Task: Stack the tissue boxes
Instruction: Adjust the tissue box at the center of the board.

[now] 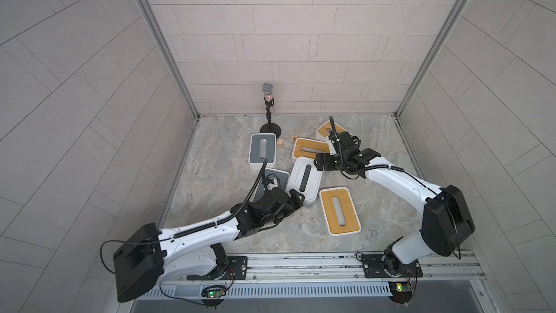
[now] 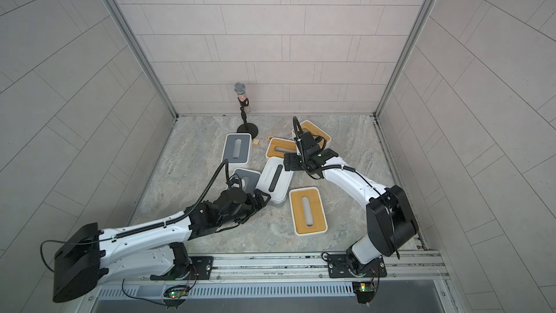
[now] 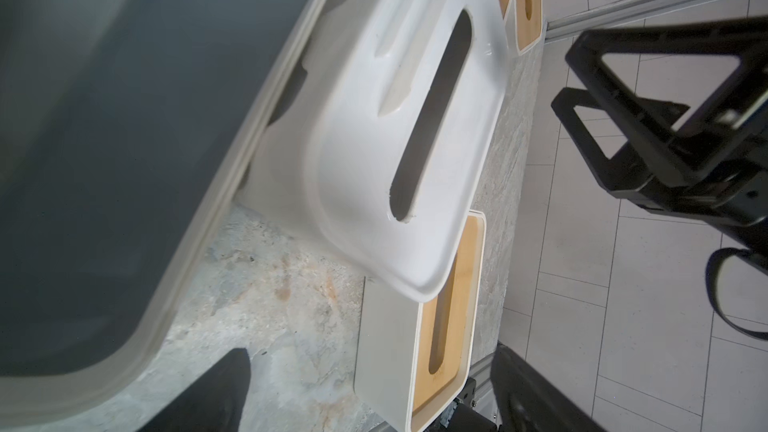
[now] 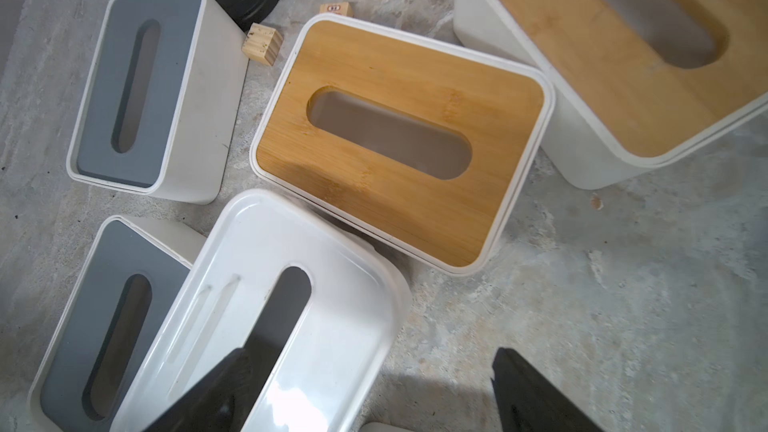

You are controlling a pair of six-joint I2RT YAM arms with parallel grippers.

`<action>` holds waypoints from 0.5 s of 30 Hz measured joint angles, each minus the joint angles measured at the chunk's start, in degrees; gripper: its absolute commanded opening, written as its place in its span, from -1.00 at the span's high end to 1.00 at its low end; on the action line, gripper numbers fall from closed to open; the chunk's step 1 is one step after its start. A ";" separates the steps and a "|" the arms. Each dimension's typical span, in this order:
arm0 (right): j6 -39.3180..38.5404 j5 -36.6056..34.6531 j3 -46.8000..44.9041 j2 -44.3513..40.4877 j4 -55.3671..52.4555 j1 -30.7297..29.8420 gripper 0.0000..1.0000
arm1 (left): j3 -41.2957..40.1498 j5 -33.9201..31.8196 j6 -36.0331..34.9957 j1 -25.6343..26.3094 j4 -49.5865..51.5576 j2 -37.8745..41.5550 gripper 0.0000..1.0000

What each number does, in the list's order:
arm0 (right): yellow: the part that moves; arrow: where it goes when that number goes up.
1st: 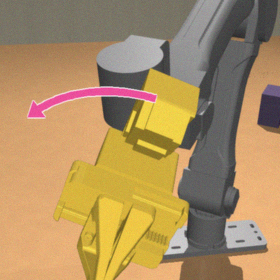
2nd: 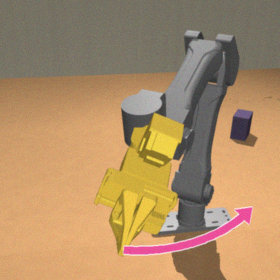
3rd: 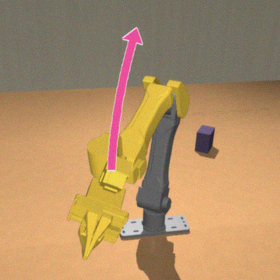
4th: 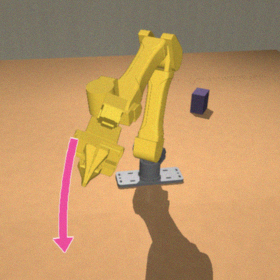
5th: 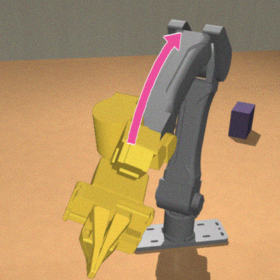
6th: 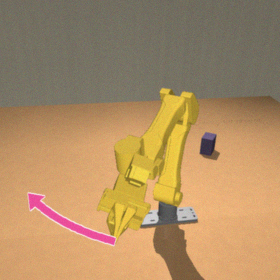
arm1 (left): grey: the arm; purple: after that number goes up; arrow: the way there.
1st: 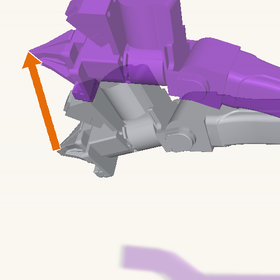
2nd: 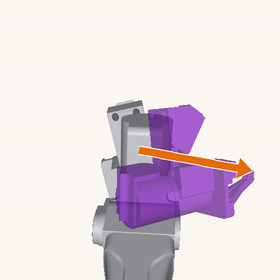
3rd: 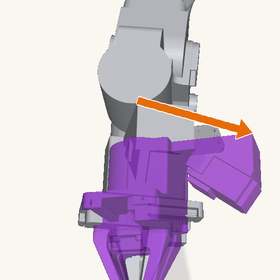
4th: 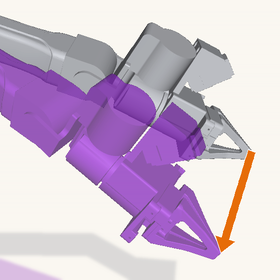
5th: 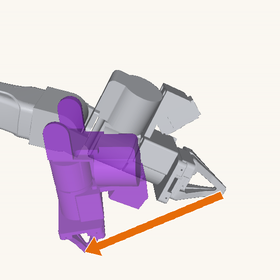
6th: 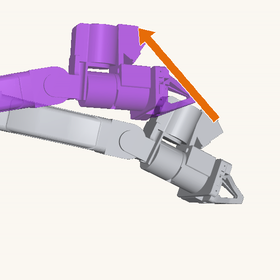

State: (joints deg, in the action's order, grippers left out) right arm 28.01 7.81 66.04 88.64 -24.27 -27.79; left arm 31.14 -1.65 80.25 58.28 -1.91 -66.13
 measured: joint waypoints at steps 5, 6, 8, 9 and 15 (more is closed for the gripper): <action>-0.70 1.01 3.58 4.42 -0.02 -0.63 -0.81 | -0.22 -0.07 2.27 0.37 -7.19 -5.51 -0.85; -0.83 1.11 4.66 5.46 -0.11 -0.72 -0.82 | -0.31 -0.13 2.58 0.37 -8.41 -6.36 -0.85; -1.07 1.44 6.38 7.13 -0.22 -0.72 -0.82 | -0.31 -0.44 3.23 0.37 -10.27 -7.96 -0.84; -1.22 1.70 7.19 7.96 -0.20 -0.72 -0.81 | -0.31 -0.68 3.67 0.37 -11.08 -8.70 -0.82; -2.43 3.72 12.79 13.99 -1.88 -0.79 -0.78 | -0.63 -2.14 5.16 0.33 -14.78 -10.84 -0.78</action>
State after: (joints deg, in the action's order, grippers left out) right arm 25.58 11.53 78.83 102.63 -26.15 -28.58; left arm 30.50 -3.79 85.41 58.61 -16.69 -76.97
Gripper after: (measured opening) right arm 0.895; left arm 0.894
